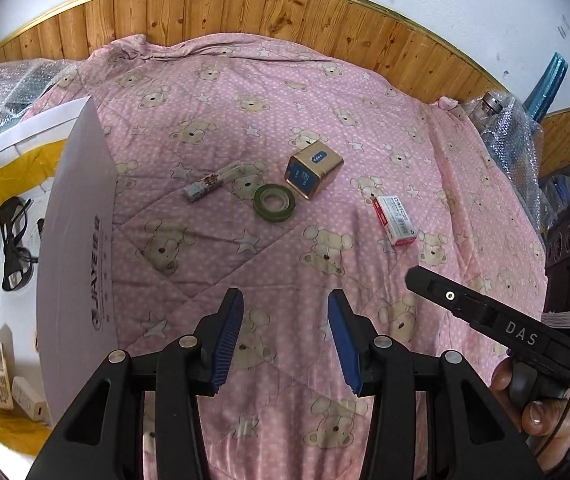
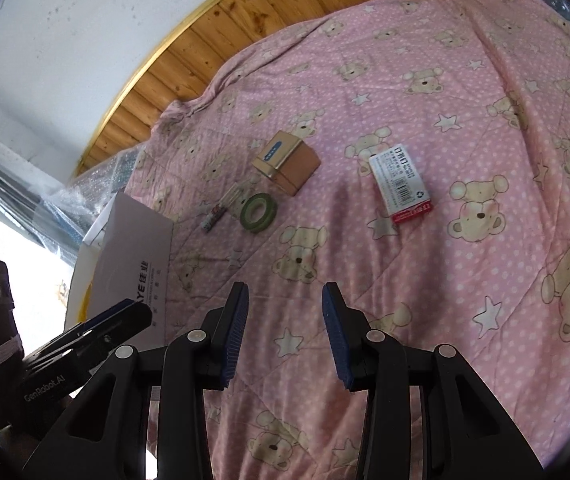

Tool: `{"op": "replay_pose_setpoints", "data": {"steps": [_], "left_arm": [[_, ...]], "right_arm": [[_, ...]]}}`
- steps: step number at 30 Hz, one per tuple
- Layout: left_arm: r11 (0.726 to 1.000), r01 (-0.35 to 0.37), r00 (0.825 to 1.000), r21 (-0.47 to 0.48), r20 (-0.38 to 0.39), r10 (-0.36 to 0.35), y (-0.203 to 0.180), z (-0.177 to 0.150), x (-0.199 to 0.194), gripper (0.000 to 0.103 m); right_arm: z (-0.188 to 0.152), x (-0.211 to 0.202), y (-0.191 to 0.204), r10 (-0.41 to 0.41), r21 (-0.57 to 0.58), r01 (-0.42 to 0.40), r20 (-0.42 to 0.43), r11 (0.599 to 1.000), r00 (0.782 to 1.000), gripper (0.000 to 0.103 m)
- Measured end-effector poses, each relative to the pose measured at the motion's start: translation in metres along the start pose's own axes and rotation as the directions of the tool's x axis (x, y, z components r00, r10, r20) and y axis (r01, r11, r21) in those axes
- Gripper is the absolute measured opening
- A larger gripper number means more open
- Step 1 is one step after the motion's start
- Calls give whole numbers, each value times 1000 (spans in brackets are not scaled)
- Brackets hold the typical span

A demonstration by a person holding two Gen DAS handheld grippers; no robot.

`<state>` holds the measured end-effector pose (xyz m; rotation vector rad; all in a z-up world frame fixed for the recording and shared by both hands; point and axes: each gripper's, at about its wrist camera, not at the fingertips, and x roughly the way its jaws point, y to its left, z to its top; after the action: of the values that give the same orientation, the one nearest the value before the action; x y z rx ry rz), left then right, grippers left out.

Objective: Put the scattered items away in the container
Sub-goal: 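Move both grippers back toward the green tape roll and white staples box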

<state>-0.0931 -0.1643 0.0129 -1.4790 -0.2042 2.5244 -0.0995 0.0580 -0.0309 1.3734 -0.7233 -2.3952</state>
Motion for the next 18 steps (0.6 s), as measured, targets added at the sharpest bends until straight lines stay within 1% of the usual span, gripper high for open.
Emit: {"op": "replay_pose_setpoints", "data": {"steps": [4,10,18], "left_arm": [[1000,14,1000,-9,-8,-14,-2,11,10,46],[999,37,998,-33,-45,-39,-3,26,33,46],[998,34,996,-55,-78,-38,0,43,66,46]], "right_arm": [[8,-2,-12,-18,23,18,4,1000,1000,42],[17,2,-27,-39,48,39,-6,998,999,42],[31,14,-39,-58,61,59,-25,996,998,42]]}}
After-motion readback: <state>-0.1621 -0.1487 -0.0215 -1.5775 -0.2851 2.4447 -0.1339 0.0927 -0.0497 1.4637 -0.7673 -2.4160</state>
